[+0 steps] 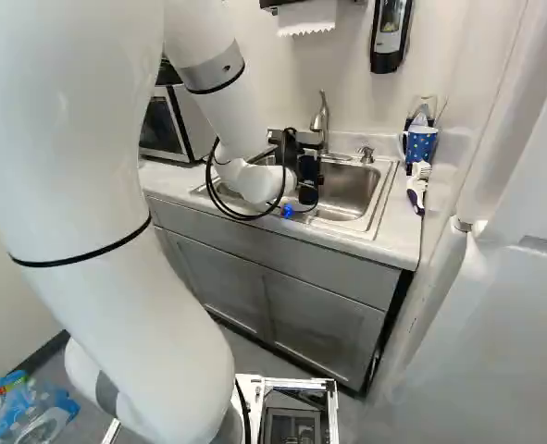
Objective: Rinse the cup and place it in the tray
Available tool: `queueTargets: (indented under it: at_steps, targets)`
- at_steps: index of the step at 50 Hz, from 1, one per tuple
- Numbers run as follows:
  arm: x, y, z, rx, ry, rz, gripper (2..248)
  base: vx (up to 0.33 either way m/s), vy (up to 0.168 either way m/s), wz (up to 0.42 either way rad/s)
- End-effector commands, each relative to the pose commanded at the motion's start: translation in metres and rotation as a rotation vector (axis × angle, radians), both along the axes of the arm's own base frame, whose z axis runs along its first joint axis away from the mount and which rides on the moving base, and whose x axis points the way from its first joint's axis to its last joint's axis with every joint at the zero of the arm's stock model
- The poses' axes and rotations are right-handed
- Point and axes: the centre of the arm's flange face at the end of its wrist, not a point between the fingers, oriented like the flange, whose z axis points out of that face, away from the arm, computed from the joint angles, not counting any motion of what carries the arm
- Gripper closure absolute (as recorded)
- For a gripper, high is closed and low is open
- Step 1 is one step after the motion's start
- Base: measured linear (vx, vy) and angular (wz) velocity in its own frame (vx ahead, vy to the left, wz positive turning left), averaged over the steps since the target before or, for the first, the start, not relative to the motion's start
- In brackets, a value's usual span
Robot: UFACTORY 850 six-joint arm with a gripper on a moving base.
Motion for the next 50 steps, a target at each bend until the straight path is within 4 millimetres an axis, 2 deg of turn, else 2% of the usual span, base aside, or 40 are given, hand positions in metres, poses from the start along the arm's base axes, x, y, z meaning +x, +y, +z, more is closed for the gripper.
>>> queueTargets:
  at_steps: [50]
  targets:
    - [0.0000,0.0000,0.0000,0.000,0.000,0.000,126,0.000,0.000,0.000]
